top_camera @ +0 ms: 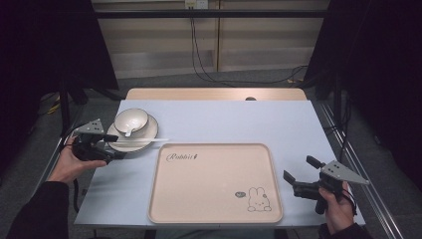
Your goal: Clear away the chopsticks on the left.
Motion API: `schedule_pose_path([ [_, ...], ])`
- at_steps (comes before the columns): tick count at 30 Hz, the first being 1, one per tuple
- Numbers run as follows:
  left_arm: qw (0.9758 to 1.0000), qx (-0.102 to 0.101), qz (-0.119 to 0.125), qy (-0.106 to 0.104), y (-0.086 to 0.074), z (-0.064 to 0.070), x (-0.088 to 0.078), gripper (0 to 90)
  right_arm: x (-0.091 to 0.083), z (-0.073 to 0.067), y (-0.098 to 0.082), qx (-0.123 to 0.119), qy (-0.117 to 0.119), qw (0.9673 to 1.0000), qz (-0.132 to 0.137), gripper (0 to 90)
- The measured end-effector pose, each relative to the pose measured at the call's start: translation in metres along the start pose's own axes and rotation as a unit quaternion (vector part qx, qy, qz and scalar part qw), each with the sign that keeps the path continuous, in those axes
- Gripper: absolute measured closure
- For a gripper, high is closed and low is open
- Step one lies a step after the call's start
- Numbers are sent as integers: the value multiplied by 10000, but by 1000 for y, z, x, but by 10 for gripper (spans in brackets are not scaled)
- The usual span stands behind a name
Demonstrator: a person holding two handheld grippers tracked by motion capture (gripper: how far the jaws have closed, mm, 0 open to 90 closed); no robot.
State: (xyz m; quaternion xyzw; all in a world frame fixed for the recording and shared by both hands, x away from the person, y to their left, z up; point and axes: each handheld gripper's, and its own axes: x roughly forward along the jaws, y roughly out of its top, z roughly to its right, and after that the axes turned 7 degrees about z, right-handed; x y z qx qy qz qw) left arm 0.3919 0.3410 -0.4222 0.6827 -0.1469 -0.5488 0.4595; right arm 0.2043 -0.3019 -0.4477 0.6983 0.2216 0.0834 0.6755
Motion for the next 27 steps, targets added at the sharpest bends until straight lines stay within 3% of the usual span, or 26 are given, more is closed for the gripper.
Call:
schedule_pose_path([
  [4,9999,120,-28,-3,-2,-8,6,286,0,0,0,-11,1,10000,4,11],
  [6,9999,142,73,57,-4,-12,8,337,0,0,0,-24,1,10000,9,11],
  [12,9992,345,20,183,-5,-22,12,476,-1,0,0,7,21,10000,-8,11],
  [17,9990,383,19,251,-6,-27,14,528,-1,0,-1,4,49,10000,-17,12],
  [23,9974,625,-131,336,-12,-32,15,525,-1,0,-1,23,67,10000,-1,12],
  [27,9972,665,-87,329,-13,-31,17,556,-1,0,-1,38,87,10000,-17,12],
])
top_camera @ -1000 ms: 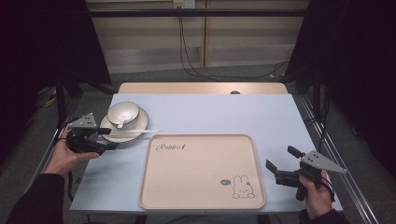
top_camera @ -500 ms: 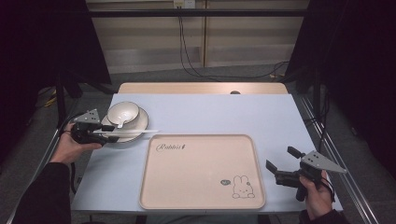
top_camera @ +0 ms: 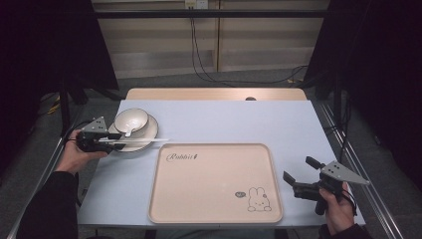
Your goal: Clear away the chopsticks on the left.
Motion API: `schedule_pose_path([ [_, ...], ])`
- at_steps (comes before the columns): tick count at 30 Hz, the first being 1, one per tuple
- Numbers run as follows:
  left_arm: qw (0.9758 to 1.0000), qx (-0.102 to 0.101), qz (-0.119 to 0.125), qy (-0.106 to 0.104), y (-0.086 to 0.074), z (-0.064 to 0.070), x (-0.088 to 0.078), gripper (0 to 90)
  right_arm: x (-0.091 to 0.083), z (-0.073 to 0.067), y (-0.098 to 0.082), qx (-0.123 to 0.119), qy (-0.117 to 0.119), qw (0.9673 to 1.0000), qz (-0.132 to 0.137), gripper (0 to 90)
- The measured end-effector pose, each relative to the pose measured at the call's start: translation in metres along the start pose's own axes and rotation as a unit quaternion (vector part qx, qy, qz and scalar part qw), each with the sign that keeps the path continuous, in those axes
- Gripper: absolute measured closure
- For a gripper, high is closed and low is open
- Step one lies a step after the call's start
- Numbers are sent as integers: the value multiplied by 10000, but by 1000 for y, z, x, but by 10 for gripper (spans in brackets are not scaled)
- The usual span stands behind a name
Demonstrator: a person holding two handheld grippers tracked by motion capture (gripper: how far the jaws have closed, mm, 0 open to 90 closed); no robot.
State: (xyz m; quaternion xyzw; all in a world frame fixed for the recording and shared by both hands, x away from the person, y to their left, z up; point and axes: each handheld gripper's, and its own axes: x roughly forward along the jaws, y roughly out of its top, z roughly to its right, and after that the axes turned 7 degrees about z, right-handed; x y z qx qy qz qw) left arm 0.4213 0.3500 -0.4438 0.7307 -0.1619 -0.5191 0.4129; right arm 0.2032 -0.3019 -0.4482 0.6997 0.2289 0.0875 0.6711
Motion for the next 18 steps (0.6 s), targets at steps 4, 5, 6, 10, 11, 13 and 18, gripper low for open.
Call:
schedule_pose_path([
  [4,9998,157,-103,-49,1,0,2,630,0,0,0,14,-1,10000,3,12],
  [5,9999,121,-88,-66,1,1,6,635,0,0,0,11,1,10000,3,12],
  [6,9997,155,-138,-105,2,1,6,638,0,0,0,7,1,10000,10,12],
  [10,9996,188,-170,-98,3,2,8,642,0,0,0,14,9,10000,5,12],
  [11,9995,221,-186,-111,3,2,8,642,0,0,0,14,9,10000,5,12],
  [13,9991,283,-228,-210,5,3,11,666,0,0,0,17,17,10000,6,12],
  [18,9981,346,-376,-330,8,4,18,698,0,0,0,17,11,10000,13,12],
])
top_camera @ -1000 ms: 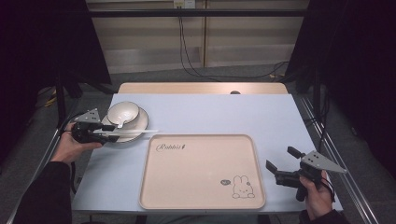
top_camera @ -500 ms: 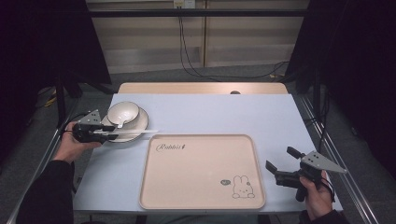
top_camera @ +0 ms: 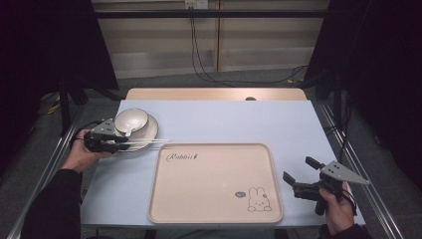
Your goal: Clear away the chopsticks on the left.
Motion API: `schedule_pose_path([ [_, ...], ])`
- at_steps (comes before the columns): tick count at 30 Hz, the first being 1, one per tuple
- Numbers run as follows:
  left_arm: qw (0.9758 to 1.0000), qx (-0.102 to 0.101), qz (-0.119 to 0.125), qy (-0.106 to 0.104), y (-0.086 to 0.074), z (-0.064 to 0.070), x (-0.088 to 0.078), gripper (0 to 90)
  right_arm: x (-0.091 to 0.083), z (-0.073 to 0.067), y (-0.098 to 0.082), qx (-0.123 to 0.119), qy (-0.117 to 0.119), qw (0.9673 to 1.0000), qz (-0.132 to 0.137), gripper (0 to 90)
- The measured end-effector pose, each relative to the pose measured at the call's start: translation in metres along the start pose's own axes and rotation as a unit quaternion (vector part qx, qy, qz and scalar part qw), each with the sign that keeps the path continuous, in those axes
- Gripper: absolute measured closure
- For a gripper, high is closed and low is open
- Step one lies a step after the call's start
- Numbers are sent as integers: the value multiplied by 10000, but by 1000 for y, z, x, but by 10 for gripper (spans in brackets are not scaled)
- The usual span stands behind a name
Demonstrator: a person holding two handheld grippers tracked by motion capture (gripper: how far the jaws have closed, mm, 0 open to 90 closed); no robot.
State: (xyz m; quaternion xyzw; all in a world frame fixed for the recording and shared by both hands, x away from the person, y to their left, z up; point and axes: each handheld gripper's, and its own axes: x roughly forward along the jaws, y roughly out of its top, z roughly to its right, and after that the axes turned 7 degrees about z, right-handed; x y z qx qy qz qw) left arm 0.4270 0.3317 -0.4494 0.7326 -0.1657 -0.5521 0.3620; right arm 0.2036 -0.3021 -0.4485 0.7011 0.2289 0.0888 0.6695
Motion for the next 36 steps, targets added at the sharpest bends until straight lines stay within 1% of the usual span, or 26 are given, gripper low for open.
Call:
schedule_pose_path([
  [1,10000,23,-17,-13,1,0,1,698,0,0,0,21,3,10000,-26,12],
  [2,10000,25,2,-12,3,-1,2,735,0,0,0,3,15,10000,-36,12],
  [3,10000,32,-14,-35,4,-1,3,743,0,0,0,80,-11,10000,1,12],
  [5,10000,51,-38,-38,4,-1,3,760,0,0,0,68,-7,10000,-8,12],
  [6,9998,115,-63,-153,5,-1,3,775,0,1,0,67,-1,10000,6,12],
  [7,9998,115,-63,-153,5,-1,3,789,0,1,0,67,-1,10000,6,12],
  [9,9995,192,-103,-248,7,0,2,825,0,1,0,79,5,10000,-1,12],
  [11,9996,104,-77,-268,7,0,2,844,0,1,0,97,-1,10000,-2,12],
  [13,9995,116,-63,-285,7,0,2,847,0,1,0,112,-2,9999,-4,12],
  [14,9996,12,-16,-298,7,1,3,848,0,0,0,144,-16,9999,-5,11],
  [16,9994,-32,9,-346,7,0,2,848,0,0,0,142,-16,9999,-6,11],
  [17,9995,-32,10,-322,7,1,1,849,0,0,0,144,-13,9999,-5,11],
  [18,9995,-111,101,-280,7,2,2,850,1,1,0,118,-18,9999,6,12],
  [19,9993,-120,42,-348,8,1,0,850,1,1,0,118,-19,9999,6,11],
  [20,9993,-145,52,-333,8,2,-1,850,1,1,0,118,-19,9999,6,11],
  [21,9992,-217,36,-347,9,1,-2,850,1,1,0,121,-15,9999,3,11],
  [22,9988,-339,153,-310,8,2,-3,850,1,1,0,126,-7,9999,0,11],
  [23,9976,-535,212,-375,9,2,-6,850,1,1,0,132,-4,9999,-10,11],
  [24,9976,-560,238,-327,9,3,-6,850,1,1,0,119,-13,9999,-25,11],
  [26,9974,-575,211,-366,11,4,-7,851,1,1,0,151,-13,9999,-26,11],
  [28,9966,-708,248,-345,14,8,-11,850,1,1,0,156,-26,9999,-23,11],
  [30,9962,-746,312,-334,15,10,-12,850,1,1,0,154,-17,9999,-24,11],
  [31,9956,-794,375,-337,16,13,-13,851,1,1,0,160,-15,9999,-21,11],
  [33,9952,-822,359,-390,20,16,-16,851,1,1,0,166,-17,9999,-22,11],
  [34,9945,-867,416,-405,24,21,-18,851,1,1,0,136,-23,9999,-14,11],
  [36,9938,-947,446,-370,26,27,-21,850,1,1,-1,182,-28,9998,-51,11],
])
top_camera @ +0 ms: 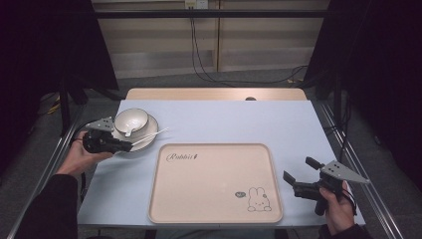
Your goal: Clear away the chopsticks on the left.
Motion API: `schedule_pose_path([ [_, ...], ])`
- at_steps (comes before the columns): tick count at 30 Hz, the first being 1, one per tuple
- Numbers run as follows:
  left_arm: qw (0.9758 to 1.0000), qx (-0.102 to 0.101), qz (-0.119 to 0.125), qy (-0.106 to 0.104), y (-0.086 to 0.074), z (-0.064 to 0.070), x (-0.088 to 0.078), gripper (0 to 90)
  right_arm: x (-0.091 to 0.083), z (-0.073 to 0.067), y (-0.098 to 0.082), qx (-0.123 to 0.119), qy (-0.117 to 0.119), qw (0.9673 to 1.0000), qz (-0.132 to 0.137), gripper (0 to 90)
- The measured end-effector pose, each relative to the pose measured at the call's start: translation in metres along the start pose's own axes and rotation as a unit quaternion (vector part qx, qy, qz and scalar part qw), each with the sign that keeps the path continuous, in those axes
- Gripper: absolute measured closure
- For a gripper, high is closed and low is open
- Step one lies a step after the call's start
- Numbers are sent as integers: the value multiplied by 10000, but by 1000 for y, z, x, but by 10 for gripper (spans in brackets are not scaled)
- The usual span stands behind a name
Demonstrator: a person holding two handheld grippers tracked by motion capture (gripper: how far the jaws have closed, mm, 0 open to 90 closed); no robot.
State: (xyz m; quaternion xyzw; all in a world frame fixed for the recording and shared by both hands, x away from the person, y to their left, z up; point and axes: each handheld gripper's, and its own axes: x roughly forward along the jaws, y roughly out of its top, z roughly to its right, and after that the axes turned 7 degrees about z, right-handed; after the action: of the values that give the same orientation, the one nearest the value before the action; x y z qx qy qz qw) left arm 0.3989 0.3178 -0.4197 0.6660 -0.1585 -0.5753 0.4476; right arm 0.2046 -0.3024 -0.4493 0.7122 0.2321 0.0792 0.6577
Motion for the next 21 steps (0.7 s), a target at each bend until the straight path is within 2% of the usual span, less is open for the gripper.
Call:
schedule_pose_path([
  [3,10000,-36,36,24,2,7,0,851,0,0,0,3,-12,10000,10,11],
  [6,9997,-165,146,-115,7,20,0,851,0,0,0,-21,-2,10000,7,11],
  [7,9996,-236,81,-106,9,23,0,851,0,-1,0,-21,17,10000,1,11],
  [10,9989,-429,197,-59,11,28,1,851,0,0,0,-31,12,10000,8,11],
  [14,9981,-572,232,-72,13,34,1,851,0,0,0,-53,21,10000,23,11],
  [15,9978,-627,209,-5,14,37,2,851,0,0,0,-53,21,10000,23,11],
  [16,9976,-650,228,-53,14,39,3,851,0,0,0,-55,21,10000,22,11],
  [19,9957,-876,285,58,15,48,7,851,0,-1,0,-29,30,10000,2,11],
  [20,9957,-876,285,58,15,48,7,851,0,-1,0,-29,30,10000,2,11],
  [21,9949,-946,322,135,15,51,7,851,0,-1,0,-50,27,10000,6,11],
])
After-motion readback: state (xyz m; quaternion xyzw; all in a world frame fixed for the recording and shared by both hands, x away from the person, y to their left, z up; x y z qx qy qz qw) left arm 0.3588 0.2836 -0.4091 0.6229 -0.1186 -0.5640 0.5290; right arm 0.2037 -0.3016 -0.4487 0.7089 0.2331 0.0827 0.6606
